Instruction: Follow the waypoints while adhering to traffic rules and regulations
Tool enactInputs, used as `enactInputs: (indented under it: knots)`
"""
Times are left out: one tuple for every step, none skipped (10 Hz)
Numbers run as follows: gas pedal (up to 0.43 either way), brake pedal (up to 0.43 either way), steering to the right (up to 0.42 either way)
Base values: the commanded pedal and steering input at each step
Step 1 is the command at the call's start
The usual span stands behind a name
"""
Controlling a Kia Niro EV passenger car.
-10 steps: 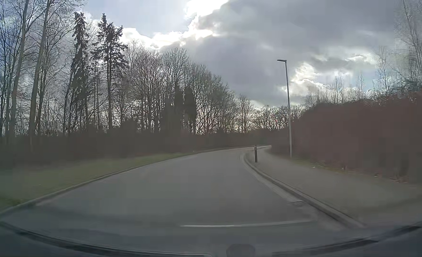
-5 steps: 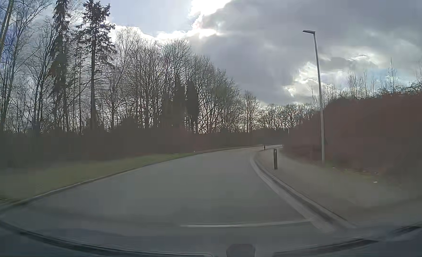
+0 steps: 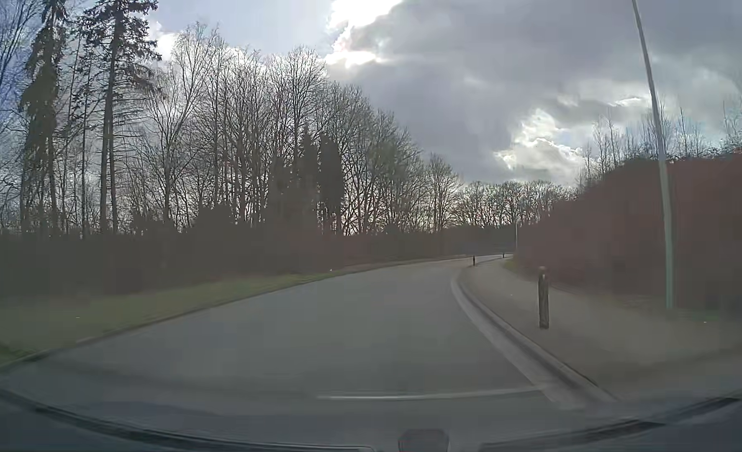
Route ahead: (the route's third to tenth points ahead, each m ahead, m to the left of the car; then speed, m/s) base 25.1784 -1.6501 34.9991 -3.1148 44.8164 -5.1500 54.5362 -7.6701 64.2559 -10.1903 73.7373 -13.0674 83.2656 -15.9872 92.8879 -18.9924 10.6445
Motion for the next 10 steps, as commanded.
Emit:
enactInputs:
  knots:
    - [0.138,0.0,0.015]
    - [0.138,0.0,0.019]
    - [0.138,0.0,0.019]
    - [0.13,0.0,0.019]
    - [0.098,0.0,0.022]
    - [0.087,0.0,0.025]
    - [0.087,0.0,0.026]
    - [0.087,0.0,0.028]
    - [0.087,0.0,0.03]
    - [0.087,0.0,0.032]
